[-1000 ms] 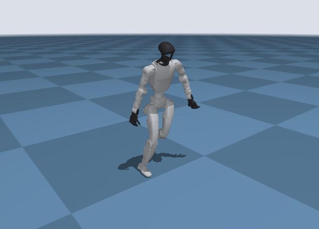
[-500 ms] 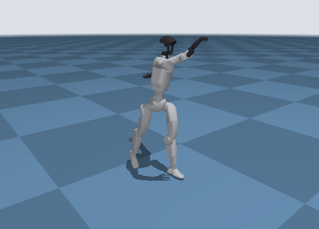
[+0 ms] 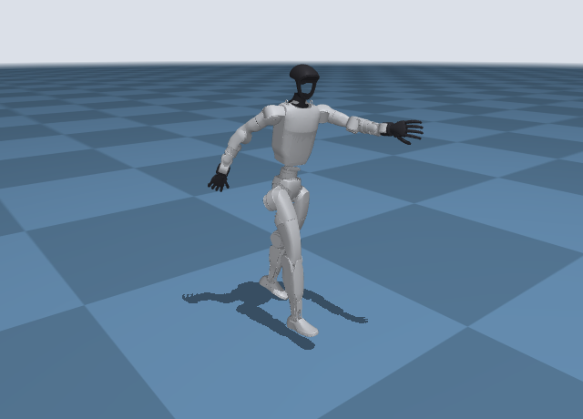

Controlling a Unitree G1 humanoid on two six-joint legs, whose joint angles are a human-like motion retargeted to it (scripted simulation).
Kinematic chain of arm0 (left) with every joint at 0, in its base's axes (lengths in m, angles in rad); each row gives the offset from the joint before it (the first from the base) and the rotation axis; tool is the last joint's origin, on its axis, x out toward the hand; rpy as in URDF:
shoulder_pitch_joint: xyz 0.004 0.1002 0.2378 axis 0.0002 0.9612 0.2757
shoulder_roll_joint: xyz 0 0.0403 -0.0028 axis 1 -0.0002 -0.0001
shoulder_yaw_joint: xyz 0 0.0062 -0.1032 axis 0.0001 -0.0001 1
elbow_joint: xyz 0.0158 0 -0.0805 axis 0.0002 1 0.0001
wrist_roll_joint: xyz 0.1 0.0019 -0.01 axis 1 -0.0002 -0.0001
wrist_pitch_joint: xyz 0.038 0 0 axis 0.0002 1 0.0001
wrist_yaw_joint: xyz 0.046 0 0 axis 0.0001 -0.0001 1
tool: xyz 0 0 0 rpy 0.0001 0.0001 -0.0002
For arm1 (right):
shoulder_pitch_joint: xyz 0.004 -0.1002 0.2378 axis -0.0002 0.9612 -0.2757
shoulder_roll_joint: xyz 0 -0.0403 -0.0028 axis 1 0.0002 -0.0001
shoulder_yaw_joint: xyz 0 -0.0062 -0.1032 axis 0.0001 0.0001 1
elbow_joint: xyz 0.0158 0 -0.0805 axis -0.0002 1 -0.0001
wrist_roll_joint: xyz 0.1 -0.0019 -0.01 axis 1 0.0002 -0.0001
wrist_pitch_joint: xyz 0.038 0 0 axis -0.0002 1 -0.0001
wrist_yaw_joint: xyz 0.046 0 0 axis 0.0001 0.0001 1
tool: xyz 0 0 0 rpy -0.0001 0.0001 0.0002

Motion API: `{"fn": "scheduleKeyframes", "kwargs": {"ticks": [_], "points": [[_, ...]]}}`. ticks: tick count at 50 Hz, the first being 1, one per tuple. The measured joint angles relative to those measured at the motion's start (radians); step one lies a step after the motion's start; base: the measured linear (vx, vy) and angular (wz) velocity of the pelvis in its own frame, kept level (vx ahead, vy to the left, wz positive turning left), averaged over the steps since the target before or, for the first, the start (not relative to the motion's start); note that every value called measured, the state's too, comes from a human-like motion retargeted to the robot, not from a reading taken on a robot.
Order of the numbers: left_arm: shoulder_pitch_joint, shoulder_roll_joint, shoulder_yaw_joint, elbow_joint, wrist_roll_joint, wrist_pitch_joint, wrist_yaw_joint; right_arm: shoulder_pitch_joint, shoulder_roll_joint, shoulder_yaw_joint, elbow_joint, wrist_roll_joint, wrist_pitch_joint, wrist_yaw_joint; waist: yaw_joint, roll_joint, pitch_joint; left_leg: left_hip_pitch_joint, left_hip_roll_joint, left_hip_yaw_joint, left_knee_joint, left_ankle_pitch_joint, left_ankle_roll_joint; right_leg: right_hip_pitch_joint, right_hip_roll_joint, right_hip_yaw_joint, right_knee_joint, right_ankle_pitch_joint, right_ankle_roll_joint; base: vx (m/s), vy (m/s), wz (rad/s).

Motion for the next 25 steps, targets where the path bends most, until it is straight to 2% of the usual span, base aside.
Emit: {"fn": "scheduleKeyframes", "kwargs": {"ticks": [2,4,8,10,12,13,15,17,18,20,21,23,25], "points": [[-0.192,0.048,-0.076,0.016,-0.046,0.021,0.011,0.050,0.011,-0.056,0.150,0.051,0.037,0.029,-0.037,-0.012,0.054,0.058,-0.037,-0.033,0.000,-0.053,-0.019,0.059,-0.022,-0.020,-0.190,0.010,0.057,0.94,-0.36,0.37],[-0.406,0.087,-0.182,0.057,-0.065,0.052,0.017,0.101,0.019,-0.161,0.243,0.114,0.090,0.030,-0.069,-0.014,0.107,0.109,-0.048,-0.040,0.000,-0.133,-0.026,0.065,-0.040,-0.008,-0.306,-0.023,0.098,0.88,-0.35,0.35],[-0.770,0.106,-0.349,0.185,-0.109,0.084,0.037,0.156,0.050,-0.375,0.329,0.258,0.182,-0.041,-0.117,-0.005,0.172,0.208,-0.024,-0.027,0.015,-0.367,-0.007,-0.020,-0.094,0.100,-0.347,-0.125,0.135,0.87,-0.40,0.33],[-0.840,0.100,-0.339,0.214,-0.163,0.101,0.052,0.131,0.083,-0.439,0.365,0.355,0.229,-0.101,-0.136,-0.004,0.174,0.244,-0.002,-0.049,0.043,-0.447,-0.003,-0.023,-0.114,0.143,-0.347,-0.126,0.129,0.98,-0.51,0.39],[-0.808,0.115,-0.259,0.169,-0.210,0.136,0.072,0.032,0.123,-0.435,0.401,0.477,0.275,-0.169,-0.153,-0.003,0.164,0.255,0.021,-0.068,0.087,-0.427,0.003,0.002,-0.126,0.103,-0.347,-0.007,0.099,1.07,-0.59,0.33],[-0.726,0.114,-0.185,0.113,-0.290,0.156,0.094,-0.005,0.142,-0.440,0.409,0.551,0.289,-0.198,-0.148,0.004,0.134,0.255,0.029,-0.069,0.116,-0.379,0.008,0.018,-0.133,0.051,-0.347,0.098,0.087,1.12,-0.64,0.16],[-0.492,0.123,-0.003,-0.045,-0.380,0.198,0.136,-0.122,0.173,-0.417,0.409,0.691,0.298,-0.240,-0.129,0.017,0.099,0.241,0.042,-0.055,0.205,-0.238,0.035,0.068,-0.128,-0.039,-0.347,0.243,0.030,1.16,-0.68,-0.16],[-0.194,0.117,0.153,-0.212,-0.374,0.168,0.154,-0.270,0.194,-0.335,0.387,0.824,0.245,-0.250,-0.094,0.029,0.096,0.194,0.048,-0.054,0.375,-0.119,0.073,0.105,-0.094,-0.034,-0.249,0.196,-0.033,1.18,-0.70,-0.64],[-0.038,0.104,0.215,-0.282,-0.334,0.127,0.149,-0.350,0.202,-0.283,0.375,0.862,0.202,-0.246,-0.071,0.031,0.100,0.154,0.039,-0.067,0.491,-0.103,0.091,0.103,-0.082,-0.016,-0.146,0.124,-0.044,1.18,-0.67,-0.89],[0.261,0.065,0.301,-0.380,-0.217,0.026,0.113,-0.527,0.212,-0.179,0.362,0.849,0.130,-0.256,-0.012,0.023,0.112,0.050,-0.010,-0.103,0.766,-0.180,0.127,0.087,-0.076,0.019,0.089,-0.037,-0.039,1.17,-0.60,-1.06],[0.393,0.044,0.314,-0.398,-0.156,-0.018,0.082,-0.630,0.209,-0.137,0.363,0.784,0.124,-0.282,0.027,0.017,0.120,-0.012,-0.039,-0.101,0.904,-0.276,0.153,0.081,-0.075,0.041,0.191,-0.106,-0.032,1.16,-0.52,-1.16],[0.632,0.001,0.331,-0.398,-0.033,-0.065,0.019,-0.868,0.190,-0.097,0.378,0.573,0.166,-0.345,0.109,0.011,0.151,-0.146,-0.075,-0.059,1.150,-0.490,0.208,0.071,-0.066,0.085,0.369,-0.234,-0.022,1.14,-0.44,-1.26],[0.857,-0.038,0.283,-0.330,0.048,-0.112,-0.073,-1.098,0.163,-0.056,0.386,0.412,0.216,-0.391,0.206,0.001,0.149,-0.289,-0.092,0.010,1.315,-0.675,0.270,0.079,-0.048,0.135,0.487,-0.337,-0.025,1.13,-0.34,-1.36]]}}
